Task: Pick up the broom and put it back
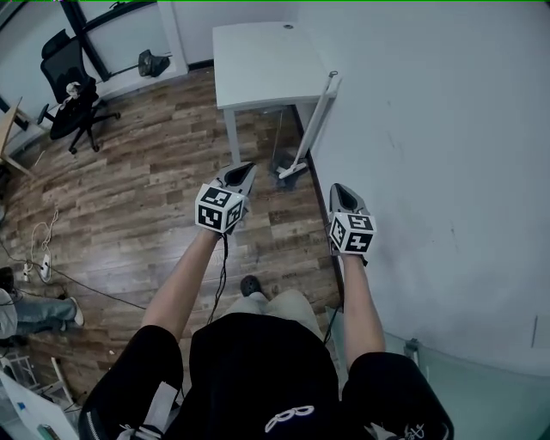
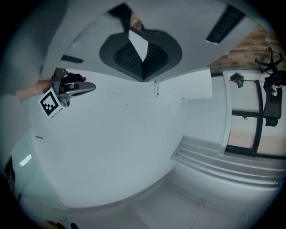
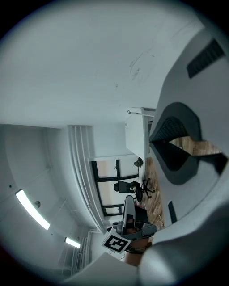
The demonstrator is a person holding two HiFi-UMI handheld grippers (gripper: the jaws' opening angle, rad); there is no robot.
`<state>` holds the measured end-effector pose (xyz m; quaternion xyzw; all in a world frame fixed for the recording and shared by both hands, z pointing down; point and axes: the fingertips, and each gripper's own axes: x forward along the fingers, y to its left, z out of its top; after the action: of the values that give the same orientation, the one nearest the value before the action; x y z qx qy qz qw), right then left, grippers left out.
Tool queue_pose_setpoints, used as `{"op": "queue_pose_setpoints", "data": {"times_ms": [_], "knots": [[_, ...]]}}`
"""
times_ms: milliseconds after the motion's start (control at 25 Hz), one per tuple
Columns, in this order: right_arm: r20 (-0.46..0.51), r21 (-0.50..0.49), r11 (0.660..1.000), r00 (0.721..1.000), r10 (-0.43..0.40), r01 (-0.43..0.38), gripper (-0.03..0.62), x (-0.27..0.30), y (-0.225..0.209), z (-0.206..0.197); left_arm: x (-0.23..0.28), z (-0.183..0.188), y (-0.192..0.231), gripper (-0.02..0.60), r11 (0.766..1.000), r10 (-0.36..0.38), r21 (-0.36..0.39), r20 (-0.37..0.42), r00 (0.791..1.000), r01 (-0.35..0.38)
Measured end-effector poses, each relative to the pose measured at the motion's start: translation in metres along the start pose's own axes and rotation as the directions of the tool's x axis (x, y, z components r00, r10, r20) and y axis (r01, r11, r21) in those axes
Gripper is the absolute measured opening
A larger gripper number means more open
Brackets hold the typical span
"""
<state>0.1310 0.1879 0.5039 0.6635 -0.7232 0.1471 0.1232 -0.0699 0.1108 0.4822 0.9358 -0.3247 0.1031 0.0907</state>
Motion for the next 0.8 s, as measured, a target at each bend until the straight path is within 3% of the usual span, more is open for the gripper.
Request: {"op": "queue_pose_setpoints", "data": {"times_ms": [360,800], "knots": [[-0.007,0.006,1.000,1.000,-0.027,0.028,0.025,0.039,-0.025,0.011,0.037,0.006,0.021,0.011,0.999,-0.035,0.007,-0.016,0.999,0.035],[-0.025,0.023,1.000,1.000,-0.002,0.002,0.025,0.136,-0.071,0.026,0.125,0.016,0.075,0.011,1.000,-0.006,0.021,-0.047,0.999,0.007]]}}
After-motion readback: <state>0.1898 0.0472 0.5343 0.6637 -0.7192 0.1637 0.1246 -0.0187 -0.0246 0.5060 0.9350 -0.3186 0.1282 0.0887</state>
